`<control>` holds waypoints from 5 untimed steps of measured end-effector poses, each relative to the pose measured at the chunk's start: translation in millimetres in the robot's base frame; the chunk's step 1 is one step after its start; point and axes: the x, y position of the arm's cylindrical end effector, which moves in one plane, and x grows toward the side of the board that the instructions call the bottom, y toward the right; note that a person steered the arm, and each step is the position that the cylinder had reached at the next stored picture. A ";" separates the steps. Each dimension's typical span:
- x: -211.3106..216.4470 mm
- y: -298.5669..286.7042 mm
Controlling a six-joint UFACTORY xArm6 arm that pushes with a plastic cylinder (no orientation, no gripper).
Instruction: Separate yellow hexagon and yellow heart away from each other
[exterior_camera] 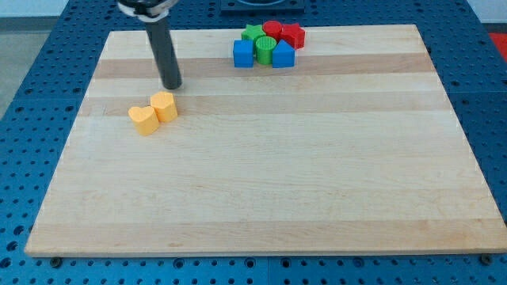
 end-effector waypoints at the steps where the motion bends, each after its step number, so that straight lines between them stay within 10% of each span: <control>1: 23.9 -31.4; 5: 52.9 19.5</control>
